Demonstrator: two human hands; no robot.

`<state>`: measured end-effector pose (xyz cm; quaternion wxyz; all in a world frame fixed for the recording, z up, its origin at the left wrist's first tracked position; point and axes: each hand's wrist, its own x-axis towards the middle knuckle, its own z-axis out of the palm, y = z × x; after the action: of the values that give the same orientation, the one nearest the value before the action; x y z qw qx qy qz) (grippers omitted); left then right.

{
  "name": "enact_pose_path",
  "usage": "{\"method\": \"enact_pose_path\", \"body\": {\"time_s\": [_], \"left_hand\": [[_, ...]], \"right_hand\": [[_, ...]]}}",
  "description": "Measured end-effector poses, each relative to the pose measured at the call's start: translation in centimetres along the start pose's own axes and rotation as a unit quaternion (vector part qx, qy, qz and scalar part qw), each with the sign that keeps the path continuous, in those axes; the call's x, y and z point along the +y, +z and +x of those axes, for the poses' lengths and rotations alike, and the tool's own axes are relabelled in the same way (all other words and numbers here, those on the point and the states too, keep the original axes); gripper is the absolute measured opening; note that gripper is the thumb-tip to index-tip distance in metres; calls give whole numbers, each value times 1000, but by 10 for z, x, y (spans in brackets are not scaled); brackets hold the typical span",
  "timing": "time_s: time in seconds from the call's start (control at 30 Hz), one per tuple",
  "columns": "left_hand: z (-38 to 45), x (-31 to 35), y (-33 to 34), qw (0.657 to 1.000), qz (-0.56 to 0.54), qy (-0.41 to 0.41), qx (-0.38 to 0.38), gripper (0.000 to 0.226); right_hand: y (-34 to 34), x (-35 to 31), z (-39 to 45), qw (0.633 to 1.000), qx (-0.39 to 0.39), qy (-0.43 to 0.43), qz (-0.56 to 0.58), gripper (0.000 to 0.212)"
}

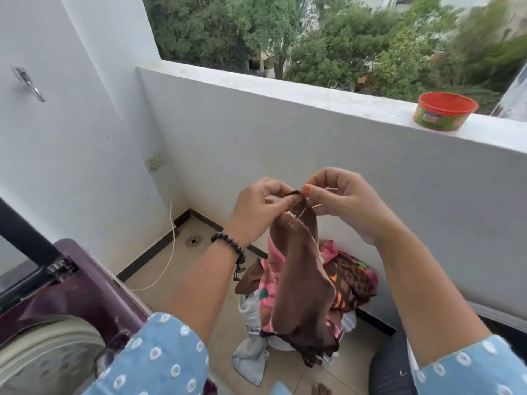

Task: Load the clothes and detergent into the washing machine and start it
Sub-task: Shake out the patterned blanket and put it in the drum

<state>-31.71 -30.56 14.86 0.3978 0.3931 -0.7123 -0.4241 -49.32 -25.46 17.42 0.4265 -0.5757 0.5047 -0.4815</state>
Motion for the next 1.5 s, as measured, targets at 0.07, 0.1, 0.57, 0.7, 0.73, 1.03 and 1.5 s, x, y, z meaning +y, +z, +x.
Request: {"method": "enact_pose_path", "body": {"time_s": [0.07,0.1,0.57,0.7,0.73,1.03,1.5], "left_hand": [[1,0,-2,994,77,41,59,12],[1,0,-2,990,96,56,83,15],[-14,37,-7,965,-169,-146,141,37],[-21,66,-5,977,-159,-122,77,46],[-22,73,-7,980,-153,-109,73,48],[-37,141,-18,977,-72,35,198,42],[-18,121,30,957,102,72,262,47]], "right_hand": [[2,5,-6,1000,-16,23,-2,21],[3,7,-8,999,-29,40,-4,23],[-5,-2,18,971,-163,-9,-175,39],[4,0,20,948,-170,-80,-255,8],[5,3,22,943,-152,-83,-285,6],[-41,63,50,909,-37,-27,-414,20],[-31,-34,27,979,-180,-88,29,21]]}}
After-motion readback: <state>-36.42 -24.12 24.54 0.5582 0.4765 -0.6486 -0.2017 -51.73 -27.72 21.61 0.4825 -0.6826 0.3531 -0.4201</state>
